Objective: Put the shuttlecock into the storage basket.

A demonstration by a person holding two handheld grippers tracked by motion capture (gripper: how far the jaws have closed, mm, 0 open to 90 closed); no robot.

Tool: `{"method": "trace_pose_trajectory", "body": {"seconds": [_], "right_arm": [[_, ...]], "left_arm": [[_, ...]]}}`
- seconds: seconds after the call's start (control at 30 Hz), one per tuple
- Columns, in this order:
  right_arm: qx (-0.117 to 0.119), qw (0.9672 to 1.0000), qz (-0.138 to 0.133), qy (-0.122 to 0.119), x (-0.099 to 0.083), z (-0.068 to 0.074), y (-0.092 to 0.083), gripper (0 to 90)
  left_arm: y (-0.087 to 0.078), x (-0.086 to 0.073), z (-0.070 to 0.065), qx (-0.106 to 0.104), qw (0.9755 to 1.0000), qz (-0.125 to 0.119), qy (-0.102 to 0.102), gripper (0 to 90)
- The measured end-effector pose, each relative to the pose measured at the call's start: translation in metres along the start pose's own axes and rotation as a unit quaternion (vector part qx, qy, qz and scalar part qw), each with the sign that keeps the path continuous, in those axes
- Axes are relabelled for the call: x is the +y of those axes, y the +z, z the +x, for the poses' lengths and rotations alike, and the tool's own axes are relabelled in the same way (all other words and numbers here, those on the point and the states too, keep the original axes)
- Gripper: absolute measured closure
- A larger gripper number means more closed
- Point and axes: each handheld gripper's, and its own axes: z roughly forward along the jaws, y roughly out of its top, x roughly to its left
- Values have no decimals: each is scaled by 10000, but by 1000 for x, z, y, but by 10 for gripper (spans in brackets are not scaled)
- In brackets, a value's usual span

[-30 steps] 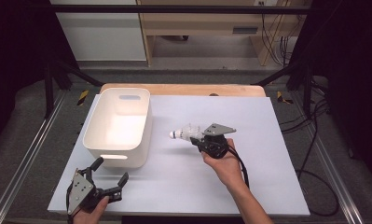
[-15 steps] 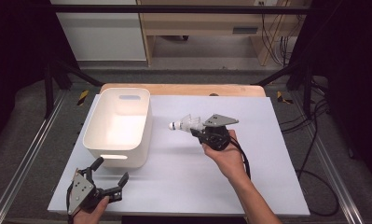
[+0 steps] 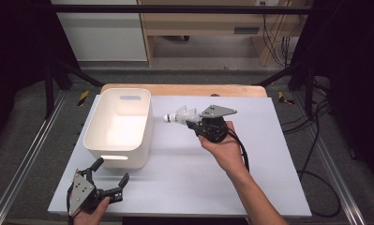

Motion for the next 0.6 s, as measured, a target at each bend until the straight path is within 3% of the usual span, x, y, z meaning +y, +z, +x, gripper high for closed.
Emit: {"method": "trace_pose_trajectory", "body": {"seconds": [0.6], "right_arm": [[174, 9998, 6, -125, 38, 9, 27, 894]], "left_arm": [[1, 0, 0, -4, 10000, -15, -21, 8]]}}
